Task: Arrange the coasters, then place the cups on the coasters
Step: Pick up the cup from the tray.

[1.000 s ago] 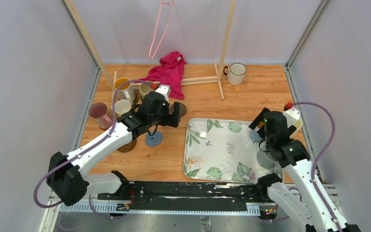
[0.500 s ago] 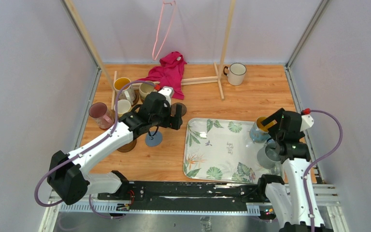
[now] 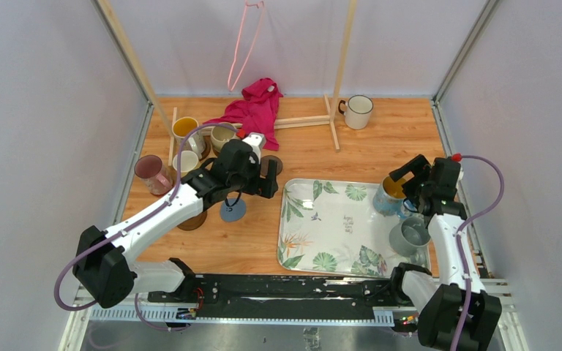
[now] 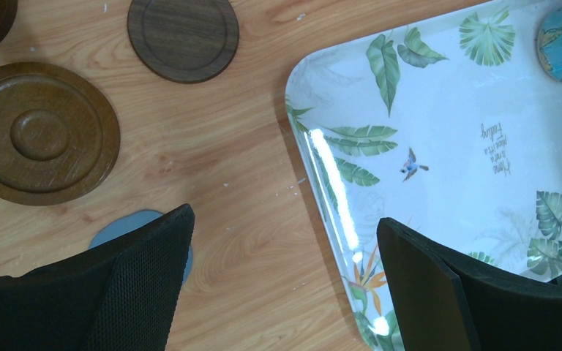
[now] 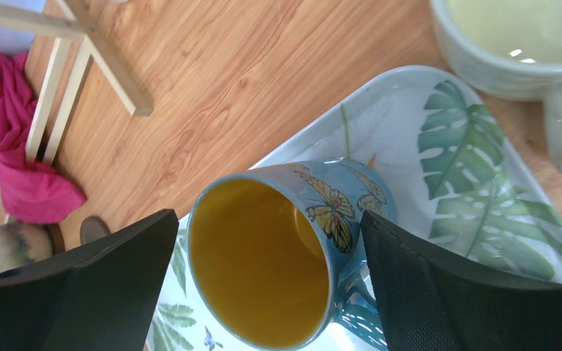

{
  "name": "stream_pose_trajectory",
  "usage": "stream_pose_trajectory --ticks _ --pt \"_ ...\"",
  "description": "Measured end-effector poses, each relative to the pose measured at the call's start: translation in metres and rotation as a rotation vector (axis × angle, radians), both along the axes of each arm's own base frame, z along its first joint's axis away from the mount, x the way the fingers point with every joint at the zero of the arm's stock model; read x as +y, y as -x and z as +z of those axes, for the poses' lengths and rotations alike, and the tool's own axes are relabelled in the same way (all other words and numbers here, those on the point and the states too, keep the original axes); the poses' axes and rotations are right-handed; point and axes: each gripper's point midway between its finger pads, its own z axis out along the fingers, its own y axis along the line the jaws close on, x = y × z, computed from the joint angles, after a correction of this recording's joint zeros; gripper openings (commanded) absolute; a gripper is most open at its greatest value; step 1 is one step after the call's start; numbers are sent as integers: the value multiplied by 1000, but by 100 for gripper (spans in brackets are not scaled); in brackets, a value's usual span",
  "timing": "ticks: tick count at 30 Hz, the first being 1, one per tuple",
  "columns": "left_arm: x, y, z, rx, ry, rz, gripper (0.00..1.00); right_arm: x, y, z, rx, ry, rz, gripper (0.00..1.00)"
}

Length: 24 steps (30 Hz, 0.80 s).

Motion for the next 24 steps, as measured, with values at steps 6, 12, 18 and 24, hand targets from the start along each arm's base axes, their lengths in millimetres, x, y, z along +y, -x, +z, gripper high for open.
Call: stream_pose_trajectory --ticks 6,12,18,24 --pt "0 0 -1 3 -2 0 100 16 5 7 -11 -23 69 100" --pt "1 1 -1 4 -6 3 100 34 11 9 -10 -27 145 100" --pt "2 0 -1 3 -8 6 100 64 19 7 19 -25 253 100" --pt "2 0 -1 3 -7 6 100 97 28 8 25 -12 368 100"
